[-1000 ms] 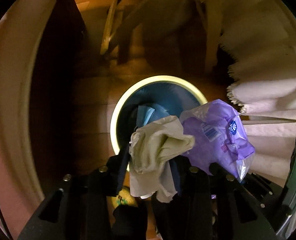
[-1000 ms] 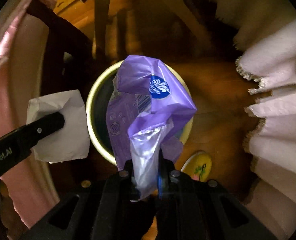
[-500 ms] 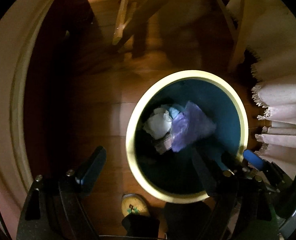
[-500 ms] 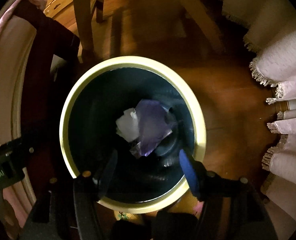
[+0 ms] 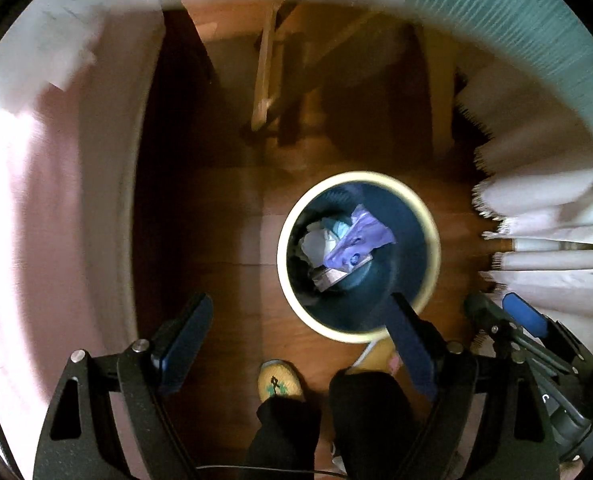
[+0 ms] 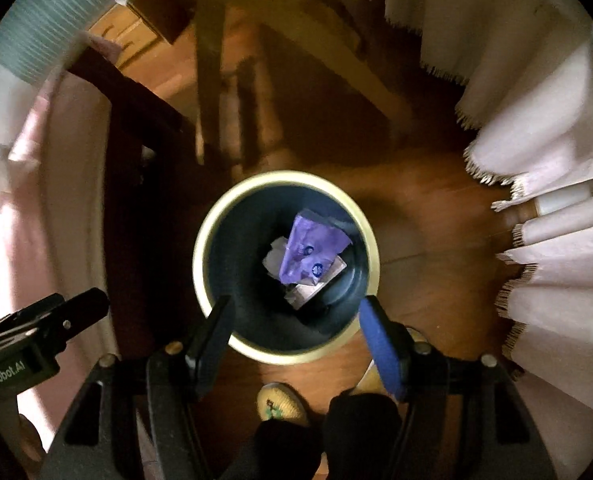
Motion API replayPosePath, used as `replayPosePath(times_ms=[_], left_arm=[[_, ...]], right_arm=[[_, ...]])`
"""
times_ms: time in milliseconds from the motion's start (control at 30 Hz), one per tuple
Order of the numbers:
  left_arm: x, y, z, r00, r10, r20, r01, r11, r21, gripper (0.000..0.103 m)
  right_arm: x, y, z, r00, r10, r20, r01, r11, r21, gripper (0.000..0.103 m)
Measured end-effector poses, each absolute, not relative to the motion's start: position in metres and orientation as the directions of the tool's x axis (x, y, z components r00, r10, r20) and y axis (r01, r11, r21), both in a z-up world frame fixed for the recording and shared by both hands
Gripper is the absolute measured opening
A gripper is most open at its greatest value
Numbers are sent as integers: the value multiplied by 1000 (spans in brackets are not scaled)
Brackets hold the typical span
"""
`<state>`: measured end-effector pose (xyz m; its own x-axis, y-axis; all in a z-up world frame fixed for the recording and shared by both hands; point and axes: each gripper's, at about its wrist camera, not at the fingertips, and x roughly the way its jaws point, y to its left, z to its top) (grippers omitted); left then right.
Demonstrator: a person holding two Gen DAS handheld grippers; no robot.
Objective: Collect trash
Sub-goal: 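Raise both tools back toward the table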
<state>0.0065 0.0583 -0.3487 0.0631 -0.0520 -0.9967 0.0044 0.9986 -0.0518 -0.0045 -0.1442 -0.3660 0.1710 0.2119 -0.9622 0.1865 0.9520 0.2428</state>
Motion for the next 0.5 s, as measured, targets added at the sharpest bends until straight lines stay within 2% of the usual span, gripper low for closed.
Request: replayPosePath(times_ms=[267, 500], left_arm=[[0, 74, -203, 184, -110, -977, 41, 994, -104, 86], [2, 93, -88, 330, -163, -930, 67, 987, -149, 86]], right_arm=[[-28, -145, -229, 269, 211, -940, 192, 944, 267, 65], [-44, -134, -107, 446, 159, -881, 151, 957, 249, 65]])
